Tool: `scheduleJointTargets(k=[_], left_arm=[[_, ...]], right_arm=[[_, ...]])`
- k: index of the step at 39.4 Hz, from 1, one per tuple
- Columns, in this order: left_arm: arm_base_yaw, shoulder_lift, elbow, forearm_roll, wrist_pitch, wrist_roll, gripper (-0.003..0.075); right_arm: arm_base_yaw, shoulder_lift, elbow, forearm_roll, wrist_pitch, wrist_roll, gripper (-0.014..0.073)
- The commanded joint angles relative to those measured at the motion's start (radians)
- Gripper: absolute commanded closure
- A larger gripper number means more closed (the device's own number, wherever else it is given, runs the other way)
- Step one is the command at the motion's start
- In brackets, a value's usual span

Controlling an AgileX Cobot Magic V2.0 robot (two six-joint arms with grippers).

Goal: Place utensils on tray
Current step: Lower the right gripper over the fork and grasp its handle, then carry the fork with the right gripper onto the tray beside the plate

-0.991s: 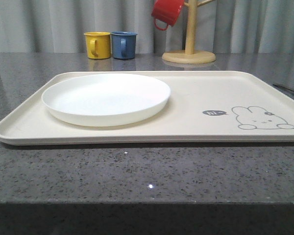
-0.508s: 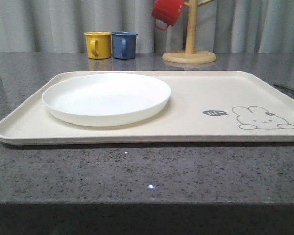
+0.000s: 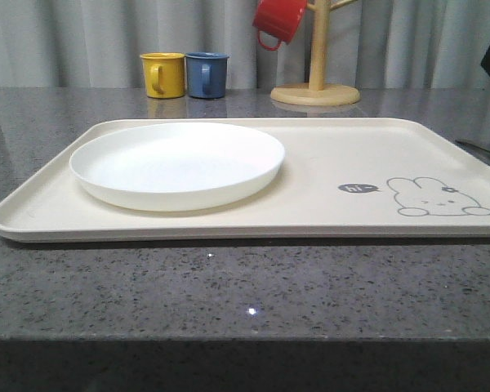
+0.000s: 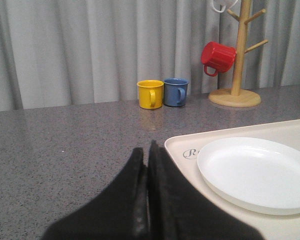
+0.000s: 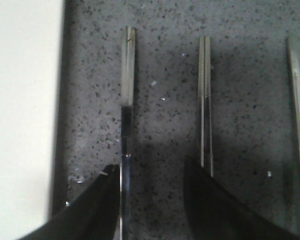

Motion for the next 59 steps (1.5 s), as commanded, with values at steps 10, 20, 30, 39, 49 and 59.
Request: scheduleJointTargets(k=[10, 20, 30, 39, 49, 59], left_arm=[[0.002, 0.014, -0.023, -0.011, -0.087, -0.009, 0.0738], [0.002, 0.014, -0.023, -0.011, -0.087, -0.009, 0.0738], [0.002, 0.014, -0.023, -0.011, -0.087, -0.009, 0.0738], [0.002, 0.014, -0.023, -0.011, -0.087, -0.009, 0.0738], [0.002, 0.014, -0.023, -0.011, -0.087, -0.009, 0.0738], [0.002, 0.014, -0.023, -0.011, -0.087, -0.009, 0.0738]], right_arm=[[0.048, 0.019, -0.035, 0.008, -0.049, -0.005, 0.0267], [0.048, 0.032, -0.035, 0.008, -0.034, -0.005, 0.0301], [0.048, 0.032, -0.035, 0.007, -0.017, -0.005, 0.0561], [0.048, 0.032, -0.063, 0.002, 0.024, -0.005, 0.0612], [0.057, 0.000, -0.217, 0.026, 0.229, 0.006, 0.0612], [0.210, -0.056, -0.245, 0.043, 0.193, 0.165, 0.0612]])
